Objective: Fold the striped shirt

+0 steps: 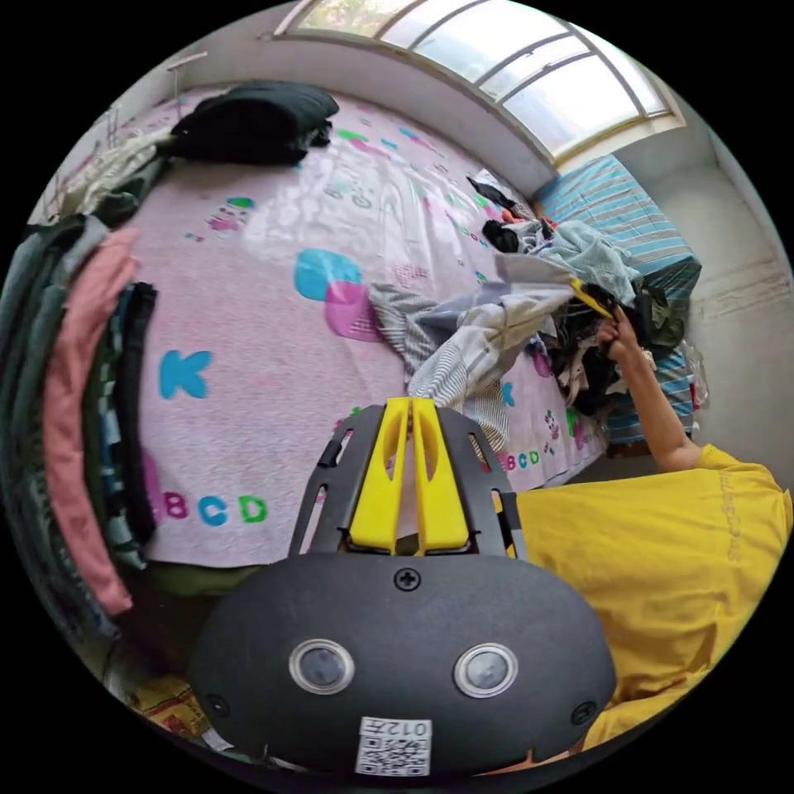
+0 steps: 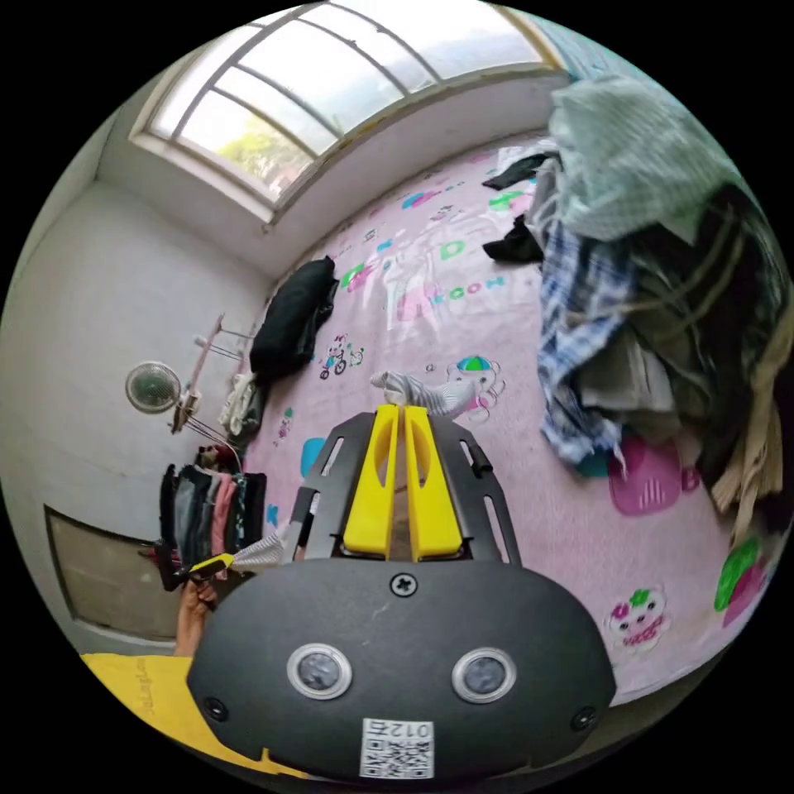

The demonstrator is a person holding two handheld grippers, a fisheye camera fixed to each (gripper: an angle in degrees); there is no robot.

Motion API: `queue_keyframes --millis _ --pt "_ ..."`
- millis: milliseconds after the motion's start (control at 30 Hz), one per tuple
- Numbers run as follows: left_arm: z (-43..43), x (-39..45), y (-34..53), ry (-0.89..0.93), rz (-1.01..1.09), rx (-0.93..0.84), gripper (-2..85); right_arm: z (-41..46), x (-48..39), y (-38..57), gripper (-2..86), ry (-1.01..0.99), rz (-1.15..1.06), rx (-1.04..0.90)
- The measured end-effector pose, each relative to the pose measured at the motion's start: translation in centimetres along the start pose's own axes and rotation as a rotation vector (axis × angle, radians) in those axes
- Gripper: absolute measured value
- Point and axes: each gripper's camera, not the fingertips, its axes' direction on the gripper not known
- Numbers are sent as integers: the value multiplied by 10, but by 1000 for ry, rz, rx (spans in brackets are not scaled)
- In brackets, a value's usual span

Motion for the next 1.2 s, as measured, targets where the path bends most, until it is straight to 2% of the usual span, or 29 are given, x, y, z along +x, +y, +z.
queue_keyframes --millis 133,267,400,500,600,667,733,833,1033,1200 --pt "-60 -18 40 -101 -46 28 1 -26 58 86 12 -40 120 -56" --pt "-45 -43 66 -170 -150 -41 6 13 119 190 17 -47 233 -312" --pt "-34 -41 84 -288 -245 -15 15 2 137 244 15 96 191 -303" --pt "-32 12 72 -335 -92 56 21 -22 121 253 13 237 -8 -248" --pt "27 73 36 -298 141 -104 28 -26 96 252 14 321 -225 -267" --pt "74 112 17 -318 297 -222 31 -20 83 249 16 300 -320 -309" --pt "126 155 -3 -417 459 -303 33 -13 73 247 20 277 -377 -338" --pt "173 184 -26 -425 573 -393 36 -8 60 245 21 243 -425 -340" --pt "230 192 -64 -442 604 -522 34 -5 54 245 33 202 -462 -369" --pt "254 195 -86 -436 591 -606 18 -3 45 244 34 221 -578 -427"
